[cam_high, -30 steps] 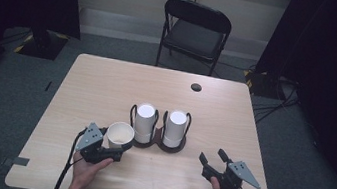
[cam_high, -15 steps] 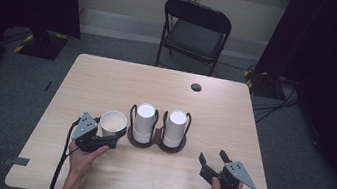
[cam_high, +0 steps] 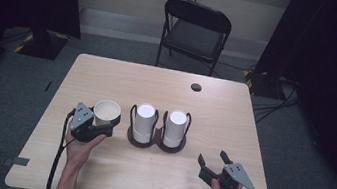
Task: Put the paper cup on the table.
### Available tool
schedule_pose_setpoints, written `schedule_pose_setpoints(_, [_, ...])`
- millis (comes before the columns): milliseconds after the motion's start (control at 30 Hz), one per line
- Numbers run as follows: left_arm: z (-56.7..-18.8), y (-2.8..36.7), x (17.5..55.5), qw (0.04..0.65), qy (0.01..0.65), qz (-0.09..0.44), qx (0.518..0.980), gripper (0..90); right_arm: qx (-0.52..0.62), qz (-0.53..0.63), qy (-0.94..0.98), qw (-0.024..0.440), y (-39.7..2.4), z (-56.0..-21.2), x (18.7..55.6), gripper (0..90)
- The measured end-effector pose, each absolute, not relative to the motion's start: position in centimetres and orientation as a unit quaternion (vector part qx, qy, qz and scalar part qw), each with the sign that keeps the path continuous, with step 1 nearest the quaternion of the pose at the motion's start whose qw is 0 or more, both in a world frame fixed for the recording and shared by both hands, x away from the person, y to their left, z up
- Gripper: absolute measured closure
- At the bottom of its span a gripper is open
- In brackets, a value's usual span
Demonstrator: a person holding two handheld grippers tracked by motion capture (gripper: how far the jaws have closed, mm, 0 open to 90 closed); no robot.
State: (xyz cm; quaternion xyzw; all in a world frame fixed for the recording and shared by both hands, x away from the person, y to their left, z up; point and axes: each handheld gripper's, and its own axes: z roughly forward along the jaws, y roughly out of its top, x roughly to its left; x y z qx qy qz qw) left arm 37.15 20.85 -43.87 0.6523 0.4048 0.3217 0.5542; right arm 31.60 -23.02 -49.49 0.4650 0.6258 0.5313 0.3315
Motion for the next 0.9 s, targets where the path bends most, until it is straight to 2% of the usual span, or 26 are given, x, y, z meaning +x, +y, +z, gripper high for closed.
schedule_pose_setpoints(133, [-43.9,21.2,38.3,0.558,0.414,0.327,0.64,22.0,0.464,0.528,0.628,0.334,-23.0,-49.5,31.6,15.5])
schedule_pose_setpoints(333, [-44.2,21.0,40.0,0.532,0.418,0.348,0.649,21.9,0.462,0.532,0.632,0.323,-23.1,-49.5,31.7,15.7])
schedule_pose_setpoints(533, [-44.9,21.4,42.0,0.552,0.425,0.326,0.639,21.5,0.464,0.533,0.631,0.319,-23.1,-49.5,31.7,15.8])
schedule_pose_setpoints(900, [-46.2,21.3,43.9,0.538,0.442,0.318,0.643,20.7,0.46,0.531,0.635,0.32,-23.0,-49.5,31.7,16.5])
